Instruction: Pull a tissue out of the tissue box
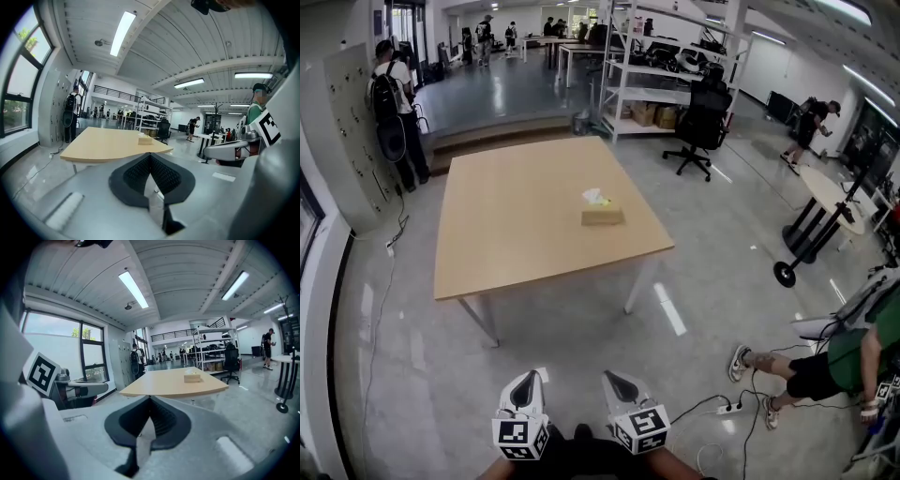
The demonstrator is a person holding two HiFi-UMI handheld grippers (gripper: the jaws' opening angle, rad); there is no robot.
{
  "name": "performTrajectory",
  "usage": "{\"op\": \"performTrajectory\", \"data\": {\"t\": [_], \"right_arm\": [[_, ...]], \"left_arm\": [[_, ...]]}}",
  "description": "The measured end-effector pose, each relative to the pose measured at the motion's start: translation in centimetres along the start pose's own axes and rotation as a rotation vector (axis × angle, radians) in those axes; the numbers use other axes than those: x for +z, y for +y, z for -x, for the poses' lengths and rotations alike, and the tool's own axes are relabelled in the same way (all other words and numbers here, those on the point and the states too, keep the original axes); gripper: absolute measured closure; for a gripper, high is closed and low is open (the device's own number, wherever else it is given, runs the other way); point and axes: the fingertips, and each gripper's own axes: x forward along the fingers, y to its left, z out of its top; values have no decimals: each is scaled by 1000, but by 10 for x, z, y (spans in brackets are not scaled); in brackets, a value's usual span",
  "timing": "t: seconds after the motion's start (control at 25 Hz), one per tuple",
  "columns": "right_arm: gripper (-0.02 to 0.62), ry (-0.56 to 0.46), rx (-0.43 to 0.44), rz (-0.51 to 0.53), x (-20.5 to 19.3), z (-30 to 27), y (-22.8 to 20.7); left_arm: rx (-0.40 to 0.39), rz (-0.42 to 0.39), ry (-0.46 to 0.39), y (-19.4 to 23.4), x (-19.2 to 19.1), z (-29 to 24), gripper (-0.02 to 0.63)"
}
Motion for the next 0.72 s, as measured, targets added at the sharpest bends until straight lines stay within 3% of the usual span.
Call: {"op": "performTrajectory", "data": {"t": [0.4,0.72], "right_arm": [[603,24,-7,-45,-7,-15,-6],[603,72,-71,-69,3,-64,-40]], "left_arm": [[1,20,55,9,-8,-11,588],[-36,59,92,35,-2,-78,588]]}}
